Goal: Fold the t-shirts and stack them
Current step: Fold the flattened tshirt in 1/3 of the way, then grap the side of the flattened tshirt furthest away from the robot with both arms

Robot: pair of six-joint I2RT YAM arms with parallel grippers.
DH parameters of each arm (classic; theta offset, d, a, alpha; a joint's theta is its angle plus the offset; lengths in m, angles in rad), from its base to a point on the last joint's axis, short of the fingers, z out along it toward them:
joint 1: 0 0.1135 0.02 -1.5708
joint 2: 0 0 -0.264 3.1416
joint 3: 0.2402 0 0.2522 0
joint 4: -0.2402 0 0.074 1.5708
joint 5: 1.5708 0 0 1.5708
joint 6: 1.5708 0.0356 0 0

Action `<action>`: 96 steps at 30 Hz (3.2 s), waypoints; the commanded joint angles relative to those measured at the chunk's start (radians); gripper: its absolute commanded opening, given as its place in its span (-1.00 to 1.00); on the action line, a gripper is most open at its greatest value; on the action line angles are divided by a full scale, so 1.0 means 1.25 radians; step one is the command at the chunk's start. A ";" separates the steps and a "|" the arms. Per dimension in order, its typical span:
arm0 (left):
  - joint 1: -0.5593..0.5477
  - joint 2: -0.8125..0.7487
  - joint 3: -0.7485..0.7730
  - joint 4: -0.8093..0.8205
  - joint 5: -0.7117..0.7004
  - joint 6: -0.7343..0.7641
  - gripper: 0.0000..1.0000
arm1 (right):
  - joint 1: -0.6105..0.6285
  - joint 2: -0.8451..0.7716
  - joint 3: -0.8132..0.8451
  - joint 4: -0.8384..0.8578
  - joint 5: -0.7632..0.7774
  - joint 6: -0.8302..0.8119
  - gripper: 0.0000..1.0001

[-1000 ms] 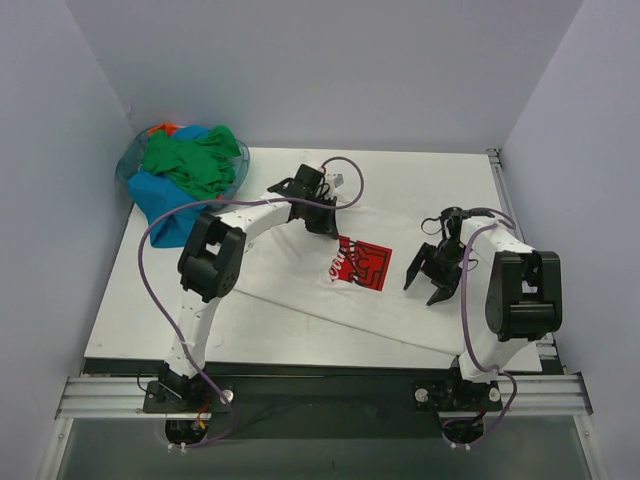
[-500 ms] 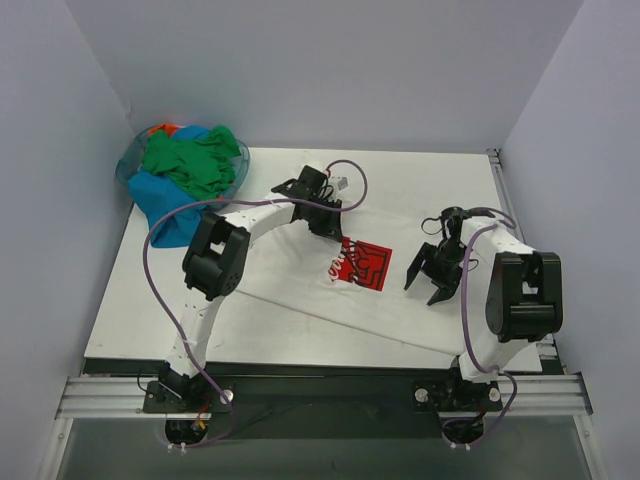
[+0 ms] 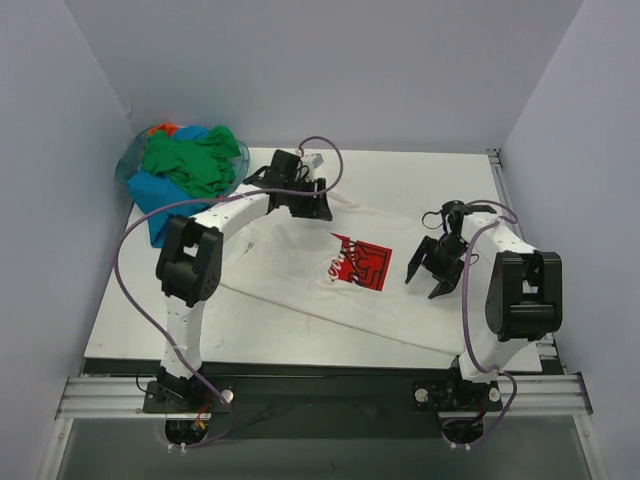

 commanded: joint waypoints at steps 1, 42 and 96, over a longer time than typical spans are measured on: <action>0.067 -0.095 -0.085 0.061 -0.042 -0.028 0.22 | 0.002 0.039 0.029 -0.031 0.024 -0.011 0.30; 0.041 -0.469 -0.761 0.018 -0.286 -0.191 0.22 | -0.009 0.170 0.006 -0.033 0.112 -0.089 0.30; 0.228 -0.160 -0.003 -0.123 -0.117 -0.046 0.30 | -0.178 0.281 0.482 -0.029 0.173 -0.080 -0.05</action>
